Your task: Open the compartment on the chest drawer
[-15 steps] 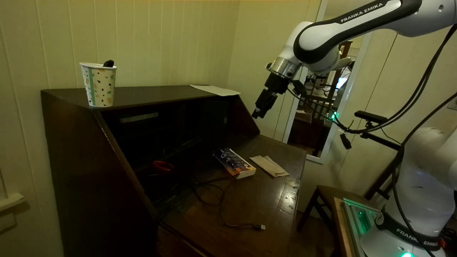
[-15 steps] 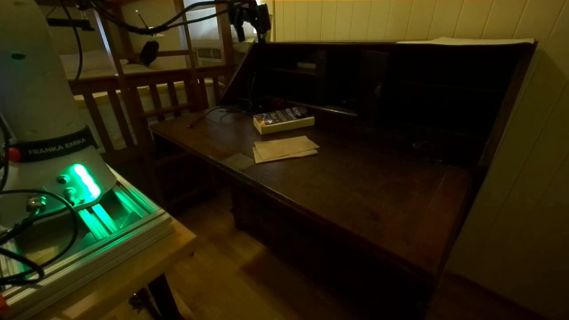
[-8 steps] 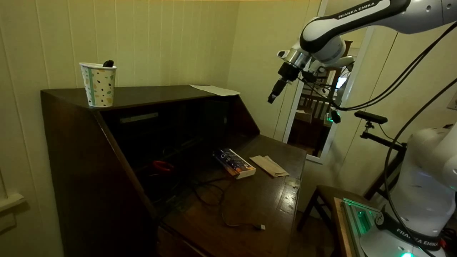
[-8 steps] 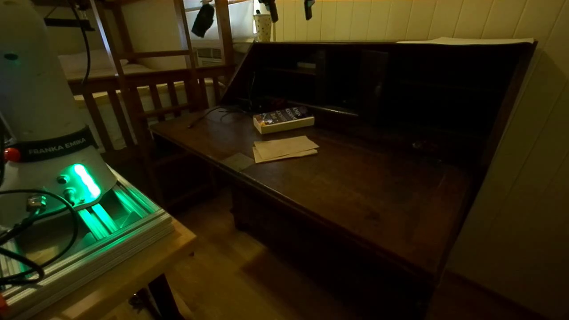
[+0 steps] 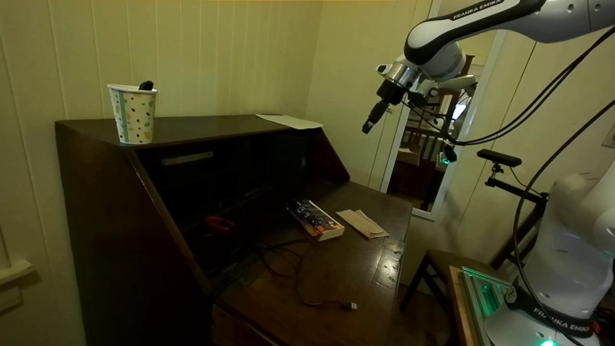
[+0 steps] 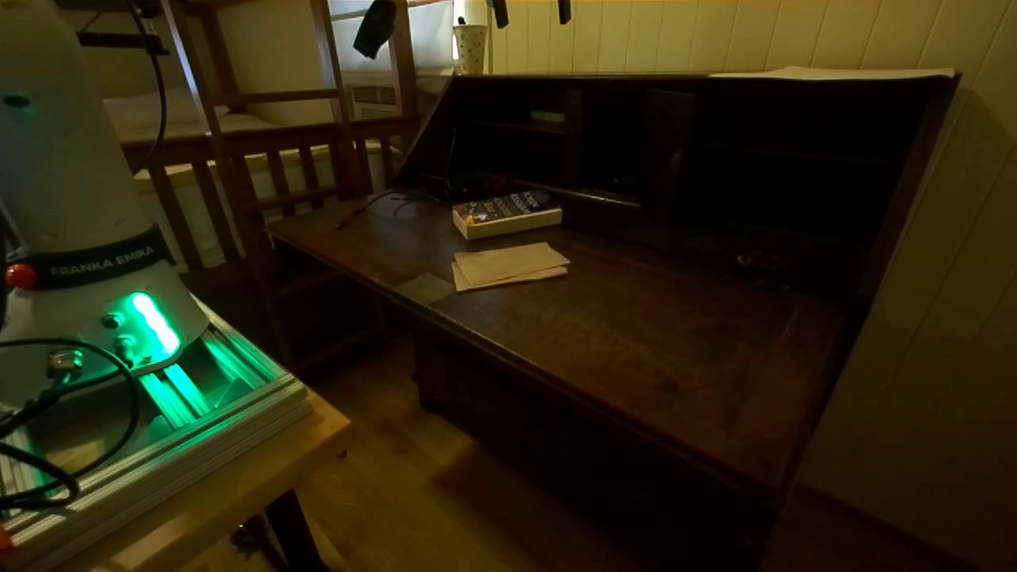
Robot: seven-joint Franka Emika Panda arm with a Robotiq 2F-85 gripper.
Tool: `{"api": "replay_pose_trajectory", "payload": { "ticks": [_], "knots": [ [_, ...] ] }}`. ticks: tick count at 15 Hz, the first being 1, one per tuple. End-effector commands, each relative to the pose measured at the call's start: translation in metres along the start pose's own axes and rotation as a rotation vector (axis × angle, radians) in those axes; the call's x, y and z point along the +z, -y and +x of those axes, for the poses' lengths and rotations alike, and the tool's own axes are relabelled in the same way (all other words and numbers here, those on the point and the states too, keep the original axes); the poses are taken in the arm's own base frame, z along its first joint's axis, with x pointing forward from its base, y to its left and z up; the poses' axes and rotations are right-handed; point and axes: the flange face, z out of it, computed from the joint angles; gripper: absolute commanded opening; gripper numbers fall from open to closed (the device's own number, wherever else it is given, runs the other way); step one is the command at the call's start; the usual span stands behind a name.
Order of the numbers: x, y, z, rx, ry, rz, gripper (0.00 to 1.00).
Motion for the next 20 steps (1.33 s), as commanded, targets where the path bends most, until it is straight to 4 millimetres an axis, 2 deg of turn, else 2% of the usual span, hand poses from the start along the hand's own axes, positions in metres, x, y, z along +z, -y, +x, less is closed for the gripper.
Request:
{"api": "replay_pose_trajectory", "payload": {
  "ticks": [1,5,7,11,14,16,18,20],
  "knots": [
    [0.000,0.000,0.000,0.000,0.001,0.000,1.00],
    [0.000,0.000,0.000,0.001,0.001,0.000,1.00],
    [-0.007,-0.006,0.011,-0.019,-0.077,-0.056,1.00],
    [-0.026,-0.046,0.036,-0.190,-0.115,-0.198,1.00],
    [-0.033,-0.080,0.048,-0.371,-0.063,-0.199,1.00],
    [-0.035,-0.092,0.063,-0.481,-0.065,-0.186,1.00],
    [-0.033,-0.099,0.086,-0.584,-0.101,-0.158,1.00],
    [-0.008,-0.111,0.108,-0.642,-0.181,-0.108,1.00]
  ]
}}
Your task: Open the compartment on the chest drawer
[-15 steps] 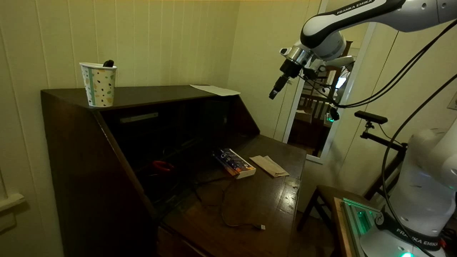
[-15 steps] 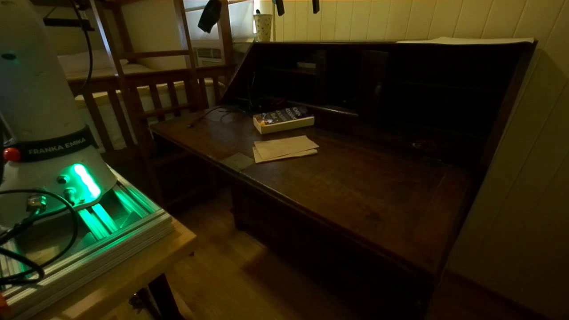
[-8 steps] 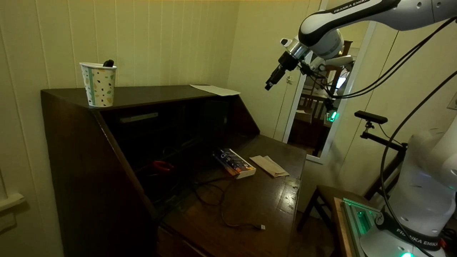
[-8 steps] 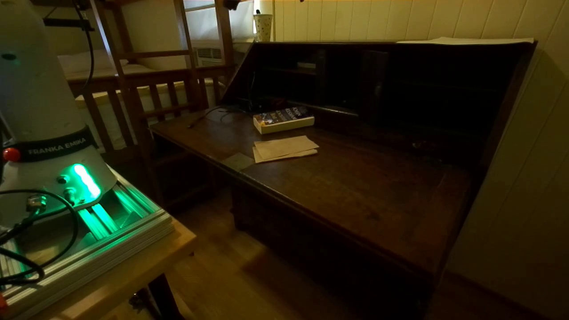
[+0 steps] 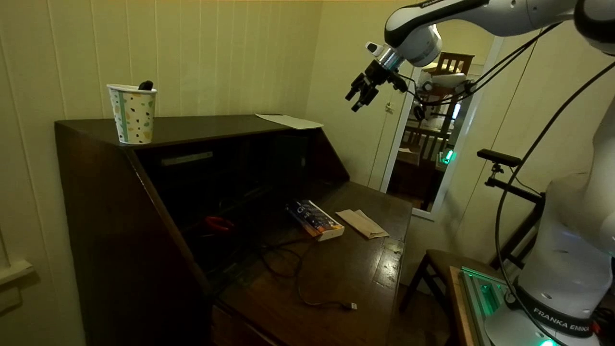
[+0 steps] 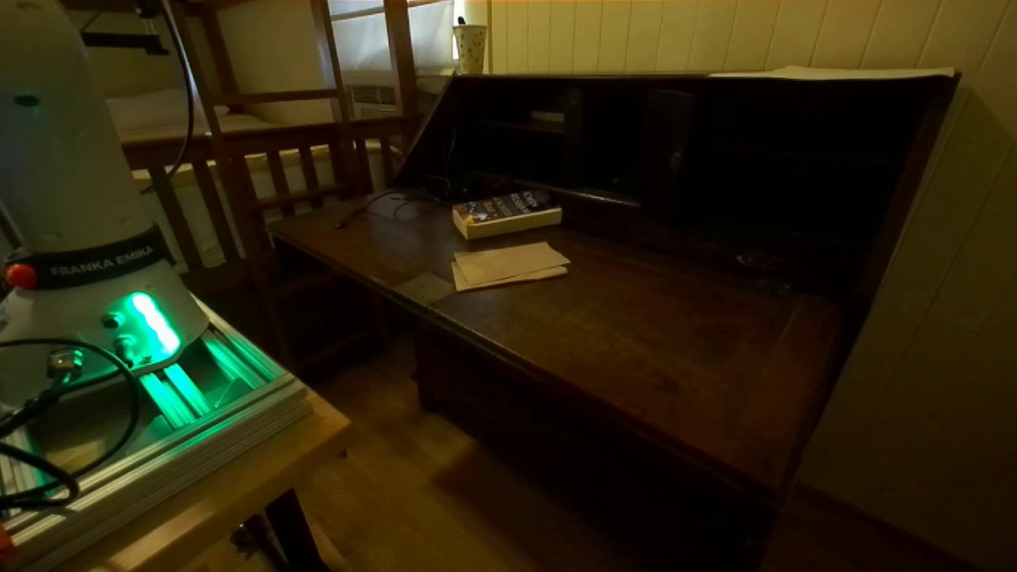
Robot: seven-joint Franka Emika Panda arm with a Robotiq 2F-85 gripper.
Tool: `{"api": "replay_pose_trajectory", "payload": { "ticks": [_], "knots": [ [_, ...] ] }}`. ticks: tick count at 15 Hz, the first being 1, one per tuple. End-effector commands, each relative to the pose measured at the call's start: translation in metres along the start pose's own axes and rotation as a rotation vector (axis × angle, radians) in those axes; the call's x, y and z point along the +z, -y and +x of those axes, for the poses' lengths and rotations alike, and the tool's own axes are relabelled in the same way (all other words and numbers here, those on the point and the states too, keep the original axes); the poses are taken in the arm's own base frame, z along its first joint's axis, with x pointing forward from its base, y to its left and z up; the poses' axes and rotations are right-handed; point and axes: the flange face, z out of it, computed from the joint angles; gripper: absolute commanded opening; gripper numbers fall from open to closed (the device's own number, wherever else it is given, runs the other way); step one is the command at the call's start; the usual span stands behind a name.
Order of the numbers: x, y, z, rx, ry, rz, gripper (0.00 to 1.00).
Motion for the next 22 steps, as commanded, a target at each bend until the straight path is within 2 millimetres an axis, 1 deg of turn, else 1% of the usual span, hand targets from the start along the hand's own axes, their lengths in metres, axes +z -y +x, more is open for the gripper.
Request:
{"api": "replay_pose_trajectory", "payload": {
  "ticks": [1,2,3,4,5,6,7,8,10,11,15,17,20,22],
  "knots": [
    [0.048,-0.038,0.027,-0.124,-0.104,0.044,1.00],
    [0.066,-0.044,0.035,-0.136,-0.099,0.043,1.00],
    [0.082,-0.052,0.043,-0.110,-0.105,0.029,1.00],
    [0.093,-0.057,0.046,-0.075,-0.094,0.041,1.00],
    [0.068,-0.035,0.038,-0.097,-0.084,0.039,1.00],
    [0.082,-0.038,0.041,-0.097,-0.078,0.045,1.00],
    [0.089,-0.037,0.041,-0.096,-0.078,0.048,1.00],
    [0.088,-0.038,0.040,-0.095,-0.079,0.048,1.00],
    [0.078,-0.040,0.039,-0.093,-0.086,0.035,1.00],
    [0.083,-0.041,0.040,-0.095,-0.070,0.037,1.00],
    [0.132,-0.044,0.056,-0.115,-0.081,0.102,1.00],
    [0.153,-0.047,0.066,-0.114,-0.058,0.096,1.00],
    [0.172,-0.051,0.077,-0.101,0.024,0.082,1.00],
    [0.180,-0.051,0.079,-0.089,0.082,0.102,1.00]
  ]
}}
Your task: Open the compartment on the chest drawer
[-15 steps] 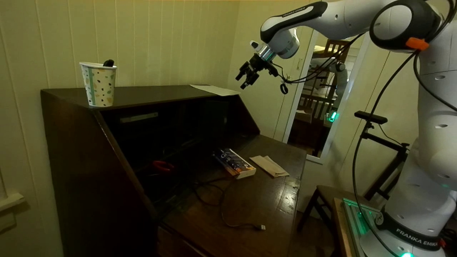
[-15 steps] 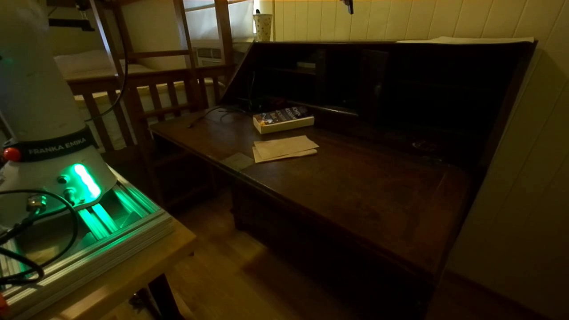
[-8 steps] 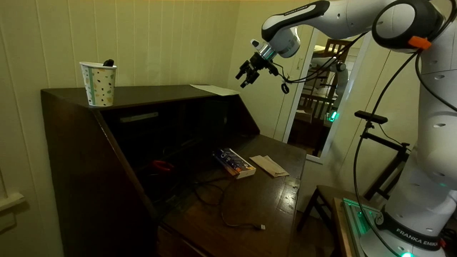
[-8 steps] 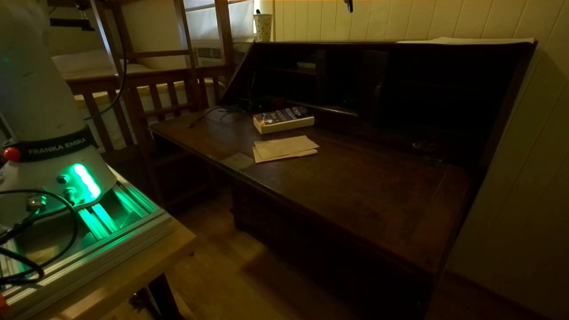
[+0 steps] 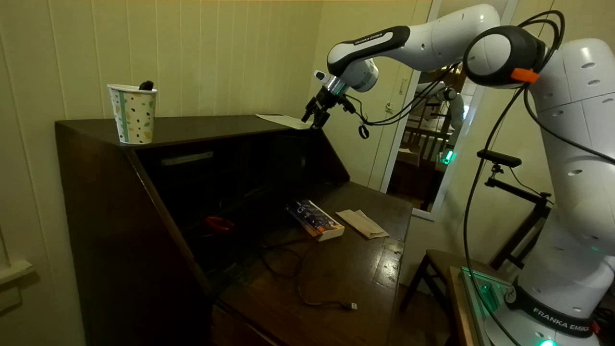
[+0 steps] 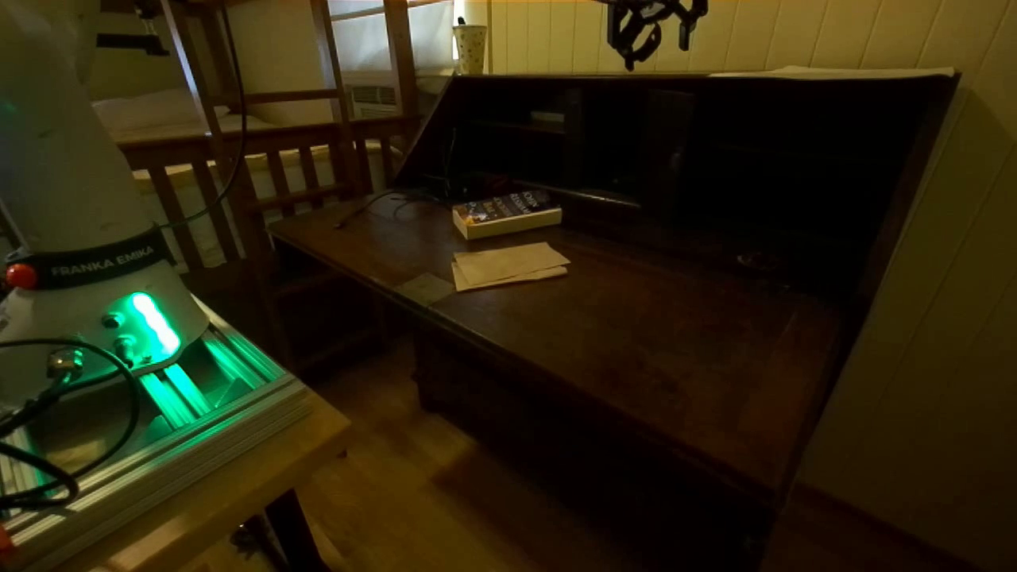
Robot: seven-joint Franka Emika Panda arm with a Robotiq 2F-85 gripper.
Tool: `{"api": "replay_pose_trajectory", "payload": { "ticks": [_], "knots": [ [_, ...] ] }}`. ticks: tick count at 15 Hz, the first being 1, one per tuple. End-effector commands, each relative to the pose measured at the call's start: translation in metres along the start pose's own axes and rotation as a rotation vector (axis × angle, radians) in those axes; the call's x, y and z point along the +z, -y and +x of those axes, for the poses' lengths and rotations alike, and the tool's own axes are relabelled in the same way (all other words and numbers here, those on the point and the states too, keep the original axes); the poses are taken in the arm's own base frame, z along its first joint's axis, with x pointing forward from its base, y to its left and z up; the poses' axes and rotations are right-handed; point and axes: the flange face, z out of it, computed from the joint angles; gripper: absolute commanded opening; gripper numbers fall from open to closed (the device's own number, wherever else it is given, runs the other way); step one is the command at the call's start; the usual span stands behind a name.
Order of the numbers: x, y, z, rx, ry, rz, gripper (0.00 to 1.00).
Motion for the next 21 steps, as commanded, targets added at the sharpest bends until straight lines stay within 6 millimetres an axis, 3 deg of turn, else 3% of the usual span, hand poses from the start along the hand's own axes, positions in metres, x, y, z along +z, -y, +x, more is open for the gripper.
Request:
{"api": "replay_pose_trajectory", "payload": {
  "ticks": [1,5,10,21],
  "knots": [
    [0.013,-0.012,0.006,0.026,0.083,0.029,1.00],
    [0.034,-0.017,0.014,0.030,0.040,0.053,1.00],
    [0.050,-0.029,0.008,0.104,0.065,-0.011,1.00],
    [0.084,-0.025,0.012,0.172,0.102,0.008,1.00]
  ]
}}
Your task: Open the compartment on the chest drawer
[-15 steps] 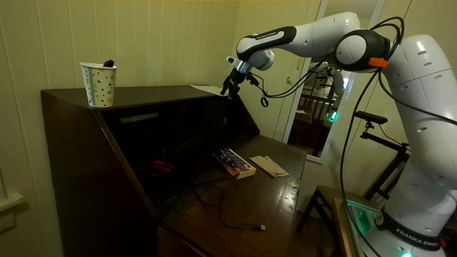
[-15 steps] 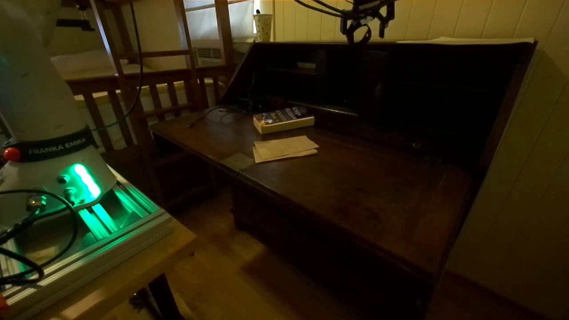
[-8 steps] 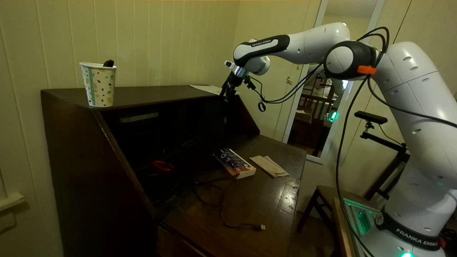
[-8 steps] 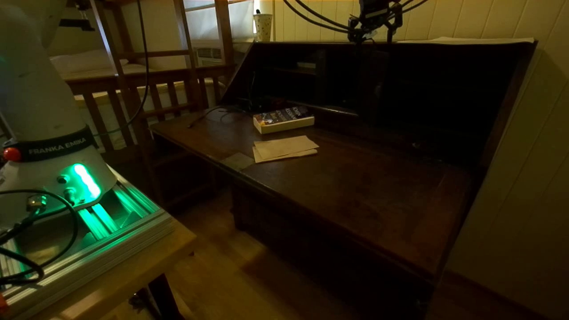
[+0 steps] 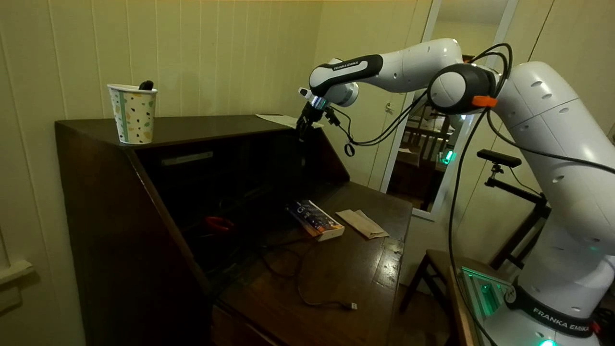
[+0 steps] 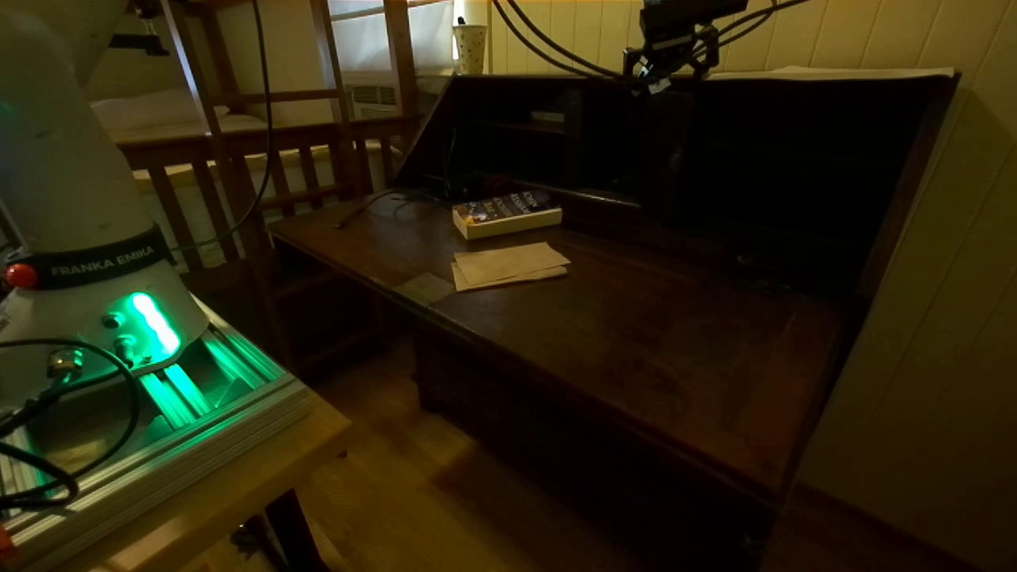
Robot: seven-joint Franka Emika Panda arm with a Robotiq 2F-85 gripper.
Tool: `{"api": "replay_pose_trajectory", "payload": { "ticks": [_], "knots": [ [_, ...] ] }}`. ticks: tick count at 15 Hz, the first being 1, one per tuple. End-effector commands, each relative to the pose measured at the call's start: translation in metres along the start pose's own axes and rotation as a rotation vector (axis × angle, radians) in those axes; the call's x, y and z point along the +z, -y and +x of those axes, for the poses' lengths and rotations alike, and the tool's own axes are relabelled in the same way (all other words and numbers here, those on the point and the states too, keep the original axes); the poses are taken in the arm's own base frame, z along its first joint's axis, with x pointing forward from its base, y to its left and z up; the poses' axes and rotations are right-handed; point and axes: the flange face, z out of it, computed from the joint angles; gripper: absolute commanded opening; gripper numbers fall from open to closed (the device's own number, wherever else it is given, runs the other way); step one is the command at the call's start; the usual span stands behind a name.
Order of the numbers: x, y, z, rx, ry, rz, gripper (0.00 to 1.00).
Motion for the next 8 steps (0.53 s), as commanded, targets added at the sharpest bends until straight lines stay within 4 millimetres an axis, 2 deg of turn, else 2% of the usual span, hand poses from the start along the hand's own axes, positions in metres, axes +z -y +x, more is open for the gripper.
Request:
{"api": "replay_pose_trajectory", "payload": {
  "ticks": [1,4,8],
  "knots": [
    [0.007,-0.001,0.007,0.011,0.029,-0.009,1.00],
    [0.005,0.008,0.011,0.014,0.057,0.021,1.00],
    [-0.016,0.030,0.020,-0.041,0.066,0.103,1.00]
  ]
}}
